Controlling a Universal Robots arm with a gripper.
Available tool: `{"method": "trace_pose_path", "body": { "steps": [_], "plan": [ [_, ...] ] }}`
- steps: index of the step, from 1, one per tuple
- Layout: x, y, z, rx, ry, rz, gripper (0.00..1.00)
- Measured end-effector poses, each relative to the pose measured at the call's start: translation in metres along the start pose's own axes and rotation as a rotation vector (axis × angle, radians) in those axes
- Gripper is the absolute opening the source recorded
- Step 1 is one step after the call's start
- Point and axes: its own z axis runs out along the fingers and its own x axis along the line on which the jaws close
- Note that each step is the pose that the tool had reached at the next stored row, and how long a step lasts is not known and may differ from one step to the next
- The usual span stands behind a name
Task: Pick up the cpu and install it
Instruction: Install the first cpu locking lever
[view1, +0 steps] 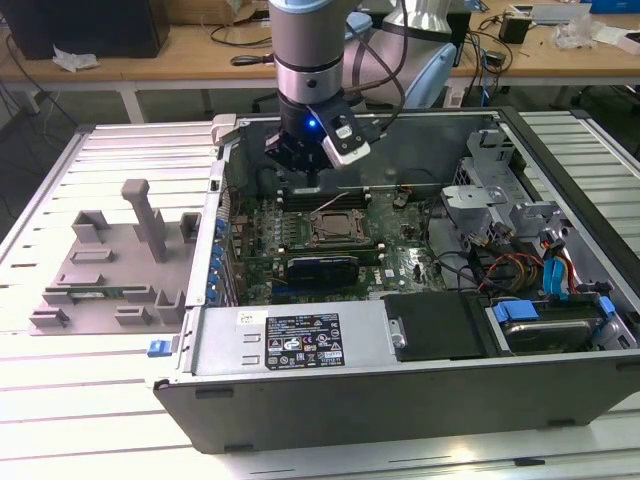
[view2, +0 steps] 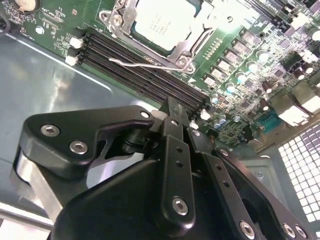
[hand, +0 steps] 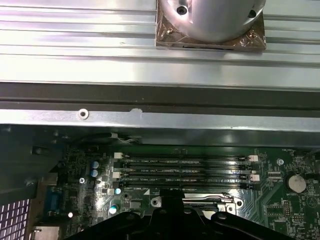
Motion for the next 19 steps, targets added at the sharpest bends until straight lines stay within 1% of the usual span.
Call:
{"method": "trace_pose_path", "body": {
  "steps": [3,7,13,16,19],
  "plan": [
    [-0.0008,-0.0009,0.0032,0.0044,0.0003,0.000,0.11],
    [-0.0024,-0.0026,0.0094,0.0045,0.0003,0.000,0.11],
    [-0.0075,-0.0051,0.0198,0.0045,0.0002,0.000,0.11],
    [-0.0084,-0.0053,0.0222,0.0047,0.0002,0.001,0.11],
    [-0.0095,-0.0038,0.0251,0.0044,-0.0004,0.002,0.11]
  ]
}}
